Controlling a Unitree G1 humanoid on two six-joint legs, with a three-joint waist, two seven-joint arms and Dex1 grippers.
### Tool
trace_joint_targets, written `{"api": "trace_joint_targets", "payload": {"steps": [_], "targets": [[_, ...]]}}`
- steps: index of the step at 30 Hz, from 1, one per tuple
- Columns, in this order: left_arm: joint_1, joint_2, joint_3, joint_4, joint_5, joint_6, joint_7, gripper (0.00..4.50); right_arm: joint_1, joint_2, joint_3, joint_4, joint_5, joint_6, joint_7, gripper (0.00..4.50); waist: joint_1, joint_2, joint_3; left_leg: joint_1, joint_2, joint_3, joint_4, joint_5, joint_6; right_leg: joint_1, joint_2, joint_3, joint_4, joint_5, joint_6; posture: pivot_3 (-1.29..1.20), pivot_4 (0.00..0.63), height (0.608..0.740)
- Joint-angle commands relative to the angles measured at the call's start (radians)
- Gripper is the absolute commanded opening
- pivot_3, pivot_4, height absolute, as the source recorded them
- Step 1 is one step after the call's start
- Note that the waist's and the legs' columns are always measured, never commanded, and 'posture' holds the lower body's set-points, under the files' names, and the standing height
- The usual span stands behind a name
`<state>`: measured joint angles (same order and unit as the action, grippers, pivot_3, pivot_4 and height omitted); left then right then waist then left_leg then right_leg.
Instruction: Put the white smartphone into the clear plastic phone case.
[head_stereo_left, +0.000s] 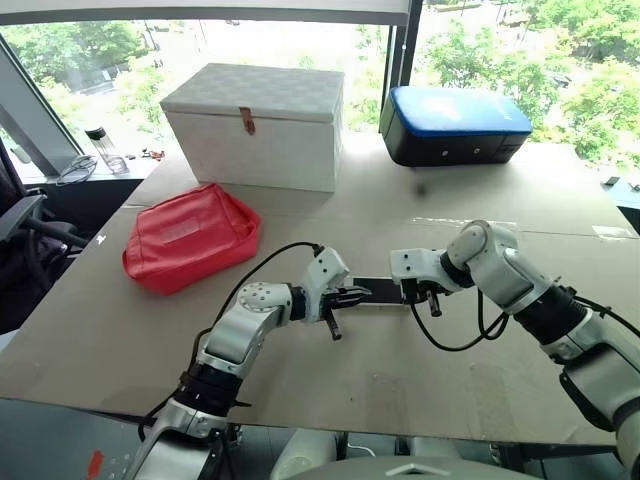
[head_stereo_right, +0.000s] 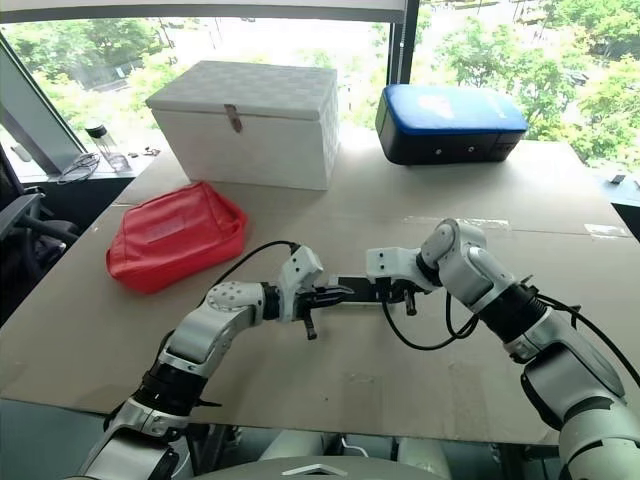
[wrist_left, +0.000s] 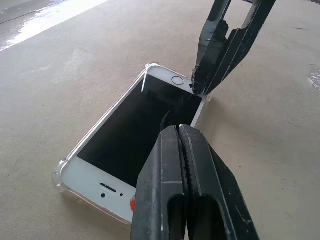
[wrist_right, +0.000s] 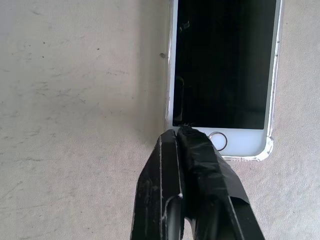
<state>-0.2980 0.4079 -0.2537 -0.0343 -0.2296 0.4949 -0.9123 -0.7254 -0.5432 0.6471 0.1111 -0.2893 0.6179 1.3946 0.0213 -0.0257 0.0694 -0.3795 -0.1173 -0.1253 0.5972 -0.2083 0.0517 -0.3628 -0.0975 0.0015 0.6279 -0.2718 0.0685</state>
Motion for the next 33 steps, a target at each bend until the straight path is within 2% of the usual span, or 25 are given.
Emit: {"api": "trace_joint_targets", "payload": {"steps": [1, 3, 5, 6, 8, 9, 10, 11, 12, 13, 15, 16, 17, 22, 23, 24, 29, 33], "targets": [[-0.002, 0.002, 0.022, -0.068, -0.023, -0.003, 0.008, 0.03, 0.202, 0.008, 0.170, 0.225, -0.063, 0.016, -0.030, 0.00, -0.007, -0.002, -0.001, 0.000, 0.001, 0.002, -0.001, 0.000, 0.000, 0.000, -0.001, -0.001, -0.001, -0.001, -0.001, 0.00, 0.150, 0.740], [0.007, 0.000, 0.038, -0.083, -0.037, -0.009, 0.011, 0.03, 0.228, 0.040, 0.067, 0.170, -0.016, -0.017, -0.124, 0.00, -0.015, -0.001, -0.003, 0.000, 0.006, 0.011, 0.000, 0.000, 0.000, 0.001, -0.012, -0.011, -0.002, -0.002, -0.002, 0.00, 0.150, 0.740], [0.022, -0.004, 0.064, -0.101, -0.054, -0.025, 0.016, 0.03, 0.275, 0.100, -0.118, 0.053, 0.075, -0.052, -0.239, 0.00, -0.029, -0.002, -0.002, -0.003, 0.011, 0.012, 0.001, 0.000, 0.000, 0.003, -0.012, -0.019, -0.006, -0.002, -0.002, 0.00, 0.150, 0.740], [0.028, -0.006, 0.075, -0.106, -0.062, -0.035, 0.018, 0.03, 0.296, 0.116, -0.187, -0.005, 0.109, -0.054, -0.272, 0.00, -0.034, 0.002, 0.003, -0.006, 0.012, 0.011, 0.000, 0.000, 0.000, 0.003, -0.010, -0.019, -0.006, -0.004, 0.000, 0.00, 0.150, 0.740], [0.037, -0.015, 0.101, -0.115, -0.082, -0.044, 0.031, 0.03, 0.356, 0.143, -0.318, -0.141, 0.185, -0.091, -0.328, 0.00, -0.030, 0.006, 0.022, -0.010, 0.008, 0.013, -0.002, 0.000, 0.000, -0.006, 0.003, 0.004, 0.014, -0.022, 0.000, 0.00, 0.150, 0.740], [0.043, -0.020, 0.116, -0.121, -0.094, -0.053, 0.035, 0.03, 0.390, 0.166, -0.388, -0.210, 0.233, -0.101, -0.362, 0.00, -0.028, 0.006, 0.034, -0.011, 0.004, 0.012, -0.002, 0.000, 0.000, -0.011, 0.002, 0.011, 0.020, -0.024, 0.002, 0.00, 0.150, 0.740], [0.049, -0.027, 0.131, -0.130, -0.107, -0.059, 0.043, 0.03, 0.418, 0.178, -0.439, -0.263, 0.281, -0.112, -0.375, 0.00, -0.027, 0.012, 0.045, -0.007, 0.008, 0.019, -0.003, 0.000, 0.000, -0.017, -0.001, 0.010, 0.019, -0.022, 0.000, 0.00, 0.150, 0.740], [0.056, -0.040, 0.148, -0.139, -0.114, -0.078, 0.058, 0.03, 0.443, 0.180, -0.474, -0.307, 0.318, -0.131, -0.381, 0.00, -0.024, 0.013, 0.050, -0.015, 0.018, 0.033, -0.006, 0.001, 0.000, -0.024, -0.007, 0.001, 0.017, -0.012, -0.014, 0.00, 0.150, 0.740], [0.063, -0.047, 0.162, -0.146, -0.121, -0.096, 0.067, 0.03, 0.462, 0.182, -0.494, -0.335, 0.335, -0.155, -0.400, 0.00, -0.017, 0.018, 0.058, -0.023, 0.022, 0.040, -0.005, 0.003, -0.002, -0.031, -0.013, -0.006, 0.016, 0.007, -0.013, 0.00, 0.150, 0.740], [0.071, -0.060, 0.183, -0.159, -0.138, -0.110, 0.075, 0.01, 0.476, 0.201, -0.527, -0.356, 0.339, -0.178, -0.457, 0.27, -0.013, 0.018, 0.061, -0.031, 0.029, 0.038, 0.003, 0.008, -0.010, -0.037, -0.008, -0.012, 0.016, 0.017, -0.015, 0.00, 0.150, 0.740], [0.076, -0.080, 0.229, -0.189, -0.174, -0.101, 0.111, 0.54, 0.510, 0.232, -0.600, -0.417, 0.361, -0.198, -0.554, 0.77, -0.011, 0.017, 0.064, -0.046, 0.030, 0.032, 0.004, 0.012, -0.010, -0.051, -0.003, -0.013, 0.014, 0.020, -0.011, 0.00, 0.150, 0.740], [0.077, -0.085, 0.247, -0.205, -0.189, -0.095, 0.124, 0.82, 0.527, 0.238, -0.627, -0.444, 0.371, -0.198, -0.585, 1.19, -0.010, 0.016, 0.066, -0.053, 0.030, 0.028, 0.005, 0.015, -0.016, -0.056, -0.001, -0.013, 0.013, 0.020, -0.010, 0.00, 0.150, 0.740], [0.077, -0.086, 0.257, -0.214, -0.197, -0.090, 0.133, 1.19, 0.539, 0.237, -0.639, -0.461, 0.378, -0.197, -0.602, 1.59, -0.010, 0.016, 0.069, -0.053, 0.030, 0.026, 0.005, 0.015, -0.018, -0.057, 0.000, -0.013, 0.012, 0.020, -0.009, 0.00, 0.150, 0.740], [0.117, -0.050, 0.322, -0.304, -0.240, -0.031, 0.186, 3.72, 0.662, 0.185, -0.743, -0.599, 0.448, -0.184, -0.641, 4.13, -0.008, 0.016, 0.075, -0.053, 0.029, 0.022, 0.000, 0.013, -0.019, -0.054, 0.002, -0.017, 0.002, 0.020, -0.009, 0.00, 0.150, 0.740], [0.143, -0.030, 0.337, -0.335, -0.247, -0.015, 0.192, 4.25, 0.698, 0.168, -0.783, -0.632, 0.471, -0.169, -0.647, 4.50, -0.009, 0.016, 0.078, -0.053, 0.030, 0.022, -0.001, 0.013, -0.019, -0.052, 0.002, -0.017, -0.002, 0.020, -0.009, 0.00, 0.150, 0.740], [0.165, -0.011, 0.348, -0.359, -0.250, -0.004, 0.197, 4.41, 0.726, 0.154, -0.813, -0.657, 0.490, -0.158, -0.653, 4.50, -0.009, 0.017, 0.081, -0.052, 0.030, 0.022, 0.000, 0.013, -0.019, -0.051, 0.002, -0.017, -0.001, 0.020, -0.009, 0.00, 0.150, 0.740], [0.327, 0.095, 0.407, -0.476, -0.263, 0.033, 0.204, 4.41, 0.903, 0.070, -0.964, -0.738, 0.592, -0.141, -0.618, 4.50, -0.006, 0.017, 0.090, -0.052, 0.030, 0.021, 0.004, 0.009, -0.013, -0.049, 0.003, -0.016, 0.001, 0.020, -0.008, 0.00, 0.150, 0.740], [0.429, 0.126, 0.467, -0.548, -0.301, 0.063, 0.223, 4.41, 1.018, 0.026, -1.023, -0.752, 0.627, -0.168, -0.603, 4.50, -0.006, 0.017, 0.092, -0.051, 0.031, 0.021, 0.011, 0.009, -0.013, -0.048, 0.004, -0.016, 0.007, 0.021, -0.007, 0.00, 0.150, 0.740]]}}
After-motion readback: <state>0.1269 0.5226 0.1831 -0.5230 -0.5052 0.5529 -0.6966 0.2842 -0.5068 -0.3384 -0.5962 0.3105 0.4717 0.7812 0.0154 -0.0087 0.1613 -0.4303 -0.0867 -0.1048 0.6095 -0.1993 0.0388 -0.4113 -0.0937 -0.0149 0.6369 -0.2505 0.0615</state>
